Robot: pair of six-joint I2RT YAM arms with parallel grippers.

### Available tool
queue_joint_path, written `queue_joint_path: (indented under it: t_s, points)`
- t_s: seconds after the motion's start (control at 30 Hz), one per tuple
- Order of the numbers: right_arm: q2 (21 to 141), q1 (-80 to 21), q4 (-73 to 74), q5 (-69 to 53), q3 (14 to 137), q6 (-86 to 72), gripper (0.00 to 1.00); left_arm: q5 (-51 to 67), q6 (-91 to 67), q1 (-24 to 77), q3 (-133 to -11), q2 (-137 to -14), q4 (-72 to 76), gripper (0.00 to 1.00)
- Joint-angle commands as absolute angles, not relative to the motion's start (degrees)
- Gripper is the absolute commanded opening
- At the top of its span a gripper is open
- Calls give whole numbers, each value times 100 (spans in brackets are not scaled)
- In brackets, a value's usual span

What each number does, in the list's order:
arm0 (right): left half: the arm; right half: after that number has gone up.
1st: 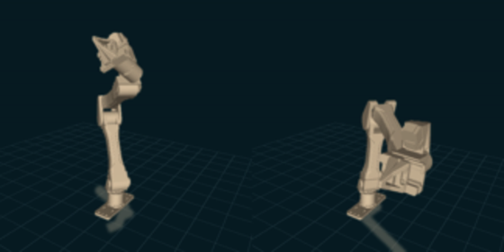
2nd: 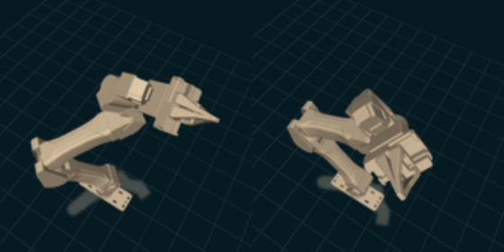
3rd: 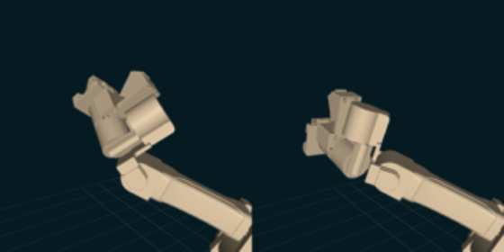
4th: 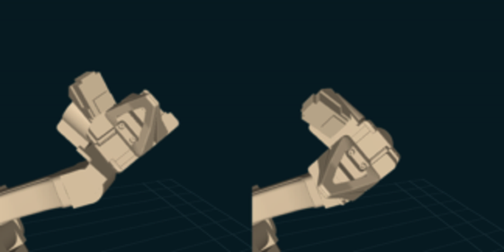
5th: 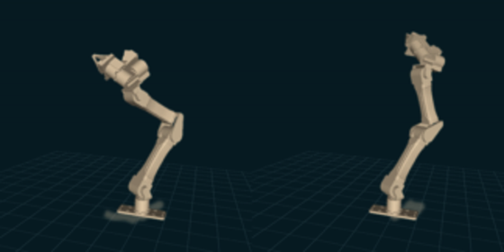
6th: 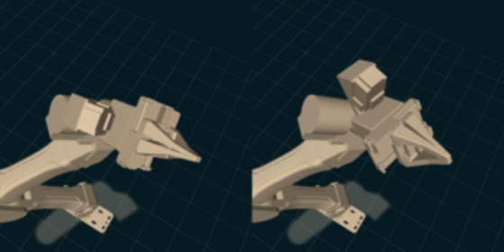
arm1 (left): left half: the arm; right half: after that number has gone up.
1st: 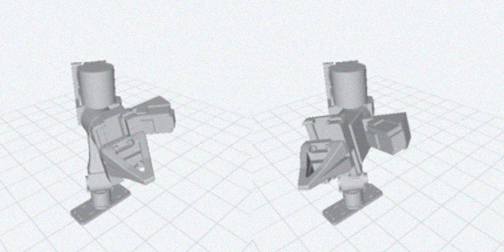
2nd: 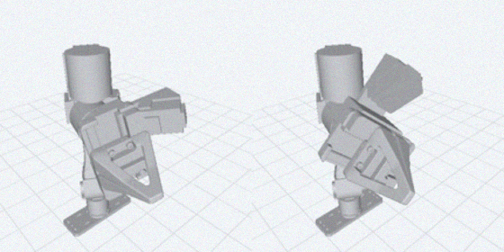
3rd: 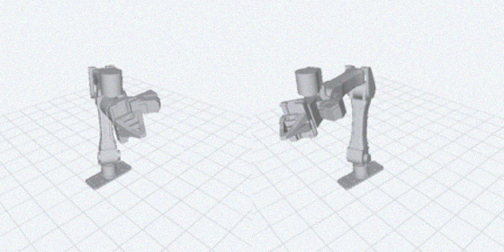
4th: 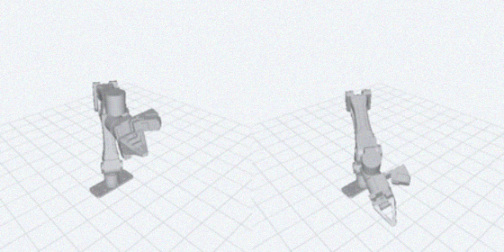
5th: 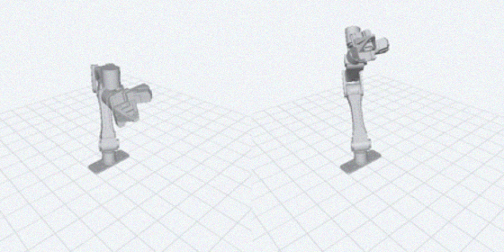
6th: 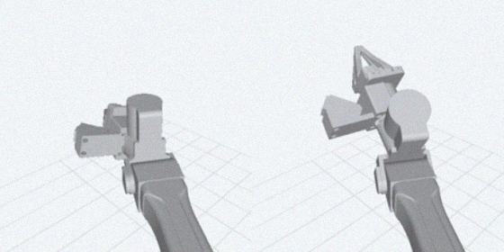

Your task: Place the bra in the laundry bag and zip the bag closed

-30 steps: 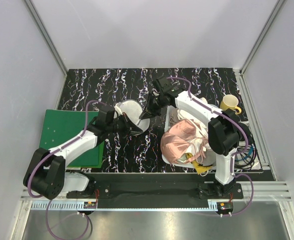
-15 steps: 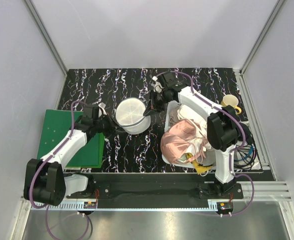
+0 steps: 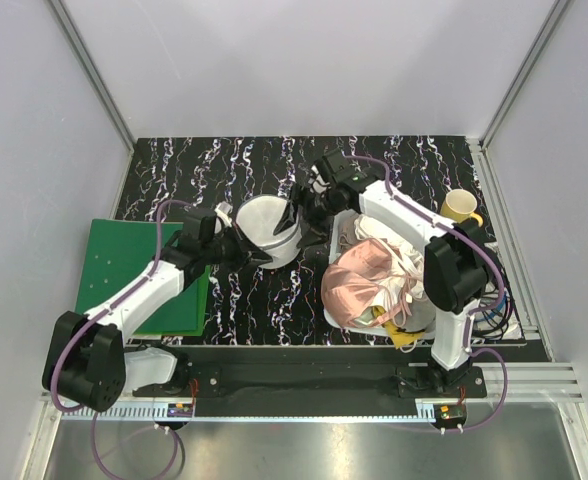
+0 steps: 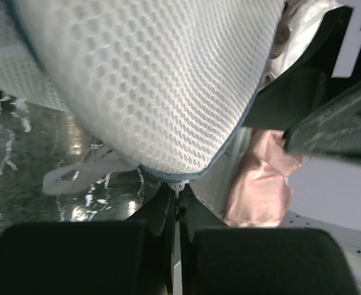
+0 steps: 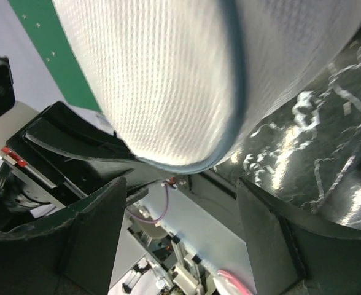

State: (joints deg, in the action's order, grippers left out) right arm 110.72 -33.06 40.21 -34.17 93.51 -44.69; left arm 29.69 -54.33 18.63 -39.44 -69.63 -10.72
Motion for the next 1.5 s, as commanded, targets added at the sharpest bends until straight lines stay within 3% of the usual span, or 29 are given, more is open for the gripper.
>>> queue_joint_path:
  t_s: [0.0, 0.1, 0.23, 0.37, 0.4, 0.47, 0.67, 0.77, 0.8, 0.87, 0.9, 0.93, 1.03, 1.23, 1.33, 1.47]
  points:
    - [10740, -3516, 3420, -3595, 9132, -5211, 79, 3182, -5915, 2021, -3929, -6987, -290, 0]
    - [10837, -3516, 3122, -3630, 9000, -5501, 77, 3199, -5950, 2083, -3946, -6961, -237, 0]
    - [10933, -3489, 2944, -3358, 8947, -5608, 63, 3217, -5924, 2092, -3885, -6908, -228, 0]
    - [11021, -3252, 2936, -3217, 8895, -5432, 13, 2954, -5687, 2022, -3876, -6917, -886, 0]
    - [11013, -3121, 2927, -3217, 8860, -5388, 6, 2866, -5504, 1978, -3885, -6917, -1070, 0]
    - [10987, -3041, 2927, -3217, 8781, -5160, 0, 2734, -5353, 1786, -3815, -6952, -1475, 0]
    - [10899, -2997, 2936, -3270, 8693, -4694, 0, 2190, -4633, 1661, -4244, -7119, -2275, 0]
    - [10758, -2997, 3127, -3025, 8692, -4501, 9, 1680, -4176, 1713, -4876, -7233, -2908, 0]
    - [10697, -3006, 3259, -2936, 8788, -4291, 26, 1322, -3931, 1749, -5052, -7294, -3283, 6]
    - [10661, -3023, 3941, -2517, 8990, -3983, 45, 899, -3571, 2037, -5621, -7330, -3663, 18]
    - [10652, -3050, 4190, -2348, 9226, -3616, 50, 479, -3490, 2170, -5764, -7330, -3943, 29]
    - [10635, -3119, 4427, -2155, 9333, -3438, 60, 301, -3437, 2432, -5905, -7304, -4042, 34]
    - [10381, -3339, 5061, -1190, 9501, -2937, 76, 18, -3410, 2820, -6135, -7059, -4201, 47]
    - [9555, -4173, 5475, -108, 9203, -2663, 99, -439, -3498, 3374, -5898, -5935, -4149, 55]
    - [8853, -4718, 5196, 262, 8729, -2838, 100, -274, -3542, 3445, -5337, -5004, -3825, 57]
    - [7283, -5386, 4186, 273, 7572, -2970, 100, 850, -3752, 3454, -4239, -3380, -2536, 60]
